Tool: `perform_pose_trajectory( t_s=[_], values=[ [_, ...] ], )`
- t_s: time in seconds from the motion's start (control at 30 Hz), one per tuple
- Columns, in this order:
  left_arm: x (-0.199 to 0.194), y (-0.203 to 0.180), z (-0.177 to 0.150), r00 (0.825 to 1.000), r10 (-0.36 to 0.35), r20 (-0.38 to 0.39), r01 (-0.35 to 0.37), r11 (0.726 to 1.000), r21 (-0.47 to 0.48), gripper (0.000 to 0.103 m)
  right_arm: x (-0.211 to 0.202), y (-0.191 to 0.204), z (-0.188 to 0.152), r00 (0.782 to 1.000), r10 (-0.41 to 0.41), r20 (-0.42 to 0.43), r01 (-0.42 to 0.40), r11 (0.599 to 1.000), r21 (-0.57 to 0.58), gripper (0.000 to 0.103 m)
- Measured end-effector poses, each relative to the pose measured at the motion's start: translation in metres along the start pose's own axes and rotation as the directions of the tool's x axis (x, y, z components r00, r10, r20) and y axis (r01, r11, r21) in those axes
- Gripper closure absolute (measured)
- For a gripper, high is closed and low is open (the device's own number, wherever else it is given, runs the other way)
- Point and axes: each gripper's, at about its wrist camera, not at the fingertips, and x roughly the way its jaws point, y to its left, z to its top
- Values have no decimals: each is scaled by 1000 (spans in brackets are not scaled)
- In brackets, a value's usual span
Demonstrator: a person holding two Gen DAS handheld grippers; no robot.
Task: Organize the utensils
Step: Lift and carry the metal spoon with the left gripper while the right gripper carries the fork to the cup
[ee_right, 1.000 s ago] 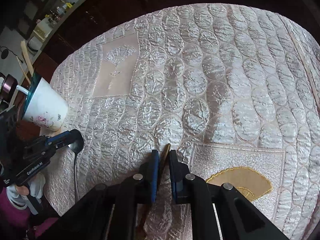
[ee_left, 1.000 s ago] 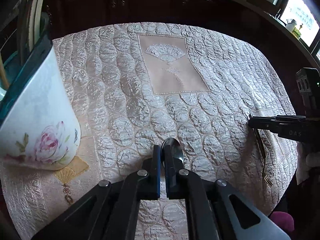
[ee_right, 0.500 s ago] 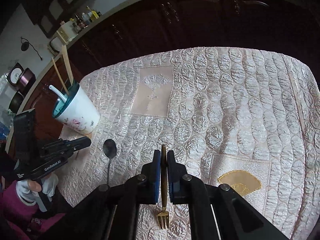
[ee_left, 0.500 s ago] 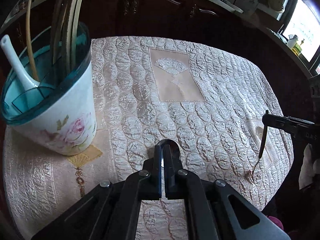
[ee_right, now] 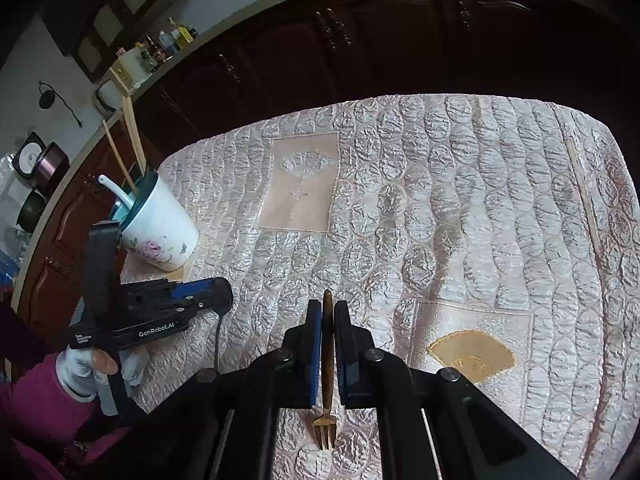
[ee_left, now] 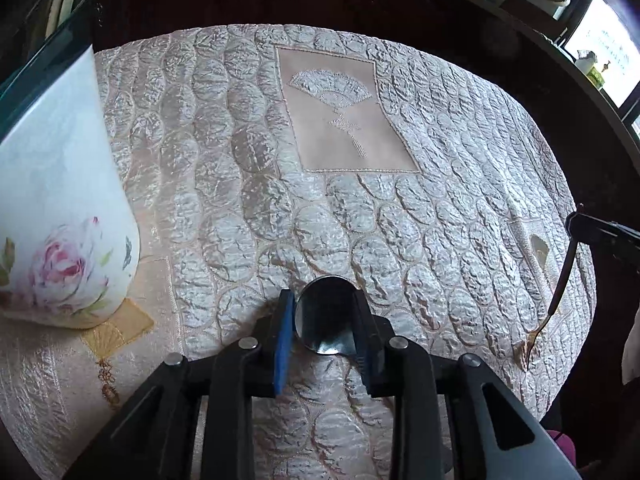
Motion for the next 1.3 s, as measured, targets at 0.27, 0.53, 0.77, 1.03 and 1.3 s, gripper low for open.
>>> perform_pose_trajectory(
  t_s=[0.27,0.53,0.77,1.03,1.3],
  values=[
    [-31,-4,-5,997,-24,74,23,1000,21,101,-10,13,0,1000,1,22,0,1000,-26,95],
    [-85,-4,-16,985,-12,173,10,1000,9,101,-29,31,7,997,23,69,-19,998,-61,95],
    [-112,4,-16,975,18,220,-16,1000,-13,101,-40,48,21,993,52,109,-42,994,-96,95],
    [-147,13,-14,959,46,280,-37,999,-35,101,-51,80,41,984,95,151,-71,984,-161,95],
    [-185,27,-11,936,72,346,-51,996,-71,101,-60,114,56,974,141,176,-101,970,-222,95]
  ],
)
